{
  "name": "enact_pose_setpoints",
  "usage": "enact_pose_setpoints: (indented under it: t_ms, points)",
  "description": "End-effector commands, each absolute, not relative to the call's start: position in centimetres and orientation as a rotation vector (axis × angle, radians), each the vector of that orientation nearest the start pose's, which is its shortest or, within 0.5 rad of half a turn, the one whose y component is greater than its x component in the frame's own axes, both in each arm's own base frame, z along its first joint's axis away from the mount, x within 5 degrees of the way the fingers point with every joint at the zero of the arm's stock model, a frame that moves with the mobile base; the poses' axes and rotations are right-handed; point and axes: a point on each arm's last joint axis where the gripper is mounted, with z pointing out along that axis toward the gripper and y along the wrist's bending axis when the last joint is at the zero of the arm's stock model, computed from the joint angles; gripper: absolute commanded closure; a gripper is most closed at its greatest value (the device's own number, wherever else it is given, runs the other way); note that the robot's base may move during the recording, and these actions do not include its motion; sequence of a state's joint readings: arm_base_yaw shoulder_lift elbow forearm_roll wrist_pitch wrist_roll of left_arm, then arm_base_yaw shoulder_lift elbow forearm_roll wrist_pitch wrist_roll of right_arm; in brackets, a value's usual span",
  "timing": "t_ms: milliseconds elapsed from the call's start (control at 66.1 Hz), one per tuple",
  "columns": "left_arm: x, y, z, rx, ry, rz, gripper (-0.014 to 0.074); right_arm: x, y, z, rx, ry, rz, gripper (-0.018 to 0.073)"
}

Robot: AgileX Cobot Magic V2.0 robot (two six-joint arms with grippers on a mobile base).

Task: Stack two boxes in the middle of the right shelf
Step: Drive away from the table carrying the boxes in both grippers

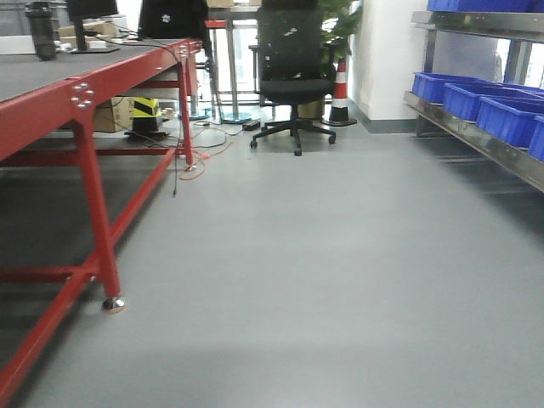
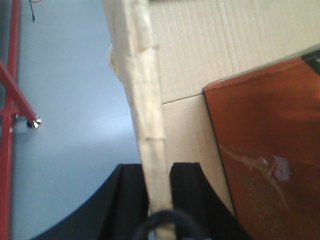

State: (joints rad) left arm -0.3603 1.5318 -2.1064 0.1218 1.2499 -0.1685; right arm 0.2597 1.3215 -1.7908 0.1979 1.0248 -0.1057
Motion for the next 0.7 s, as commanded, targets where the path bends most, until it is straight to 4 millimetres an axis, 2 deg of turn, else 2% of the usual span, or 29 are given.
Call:
enact_pose_setpoints:
  t_ms: [0,681]
  points:
    - [27.05,-8.77,53.53,0.178,2.098,-0.133,0.0708,23.36,7.39,52.97,-0.360,1.910,0.297,0.0711]
    - [27.12,-8.79,53.48,0.179,2.100,-0.132,0.0708,23.36,7.39,52.97,-0.360,1.910,0.297,0.0711]
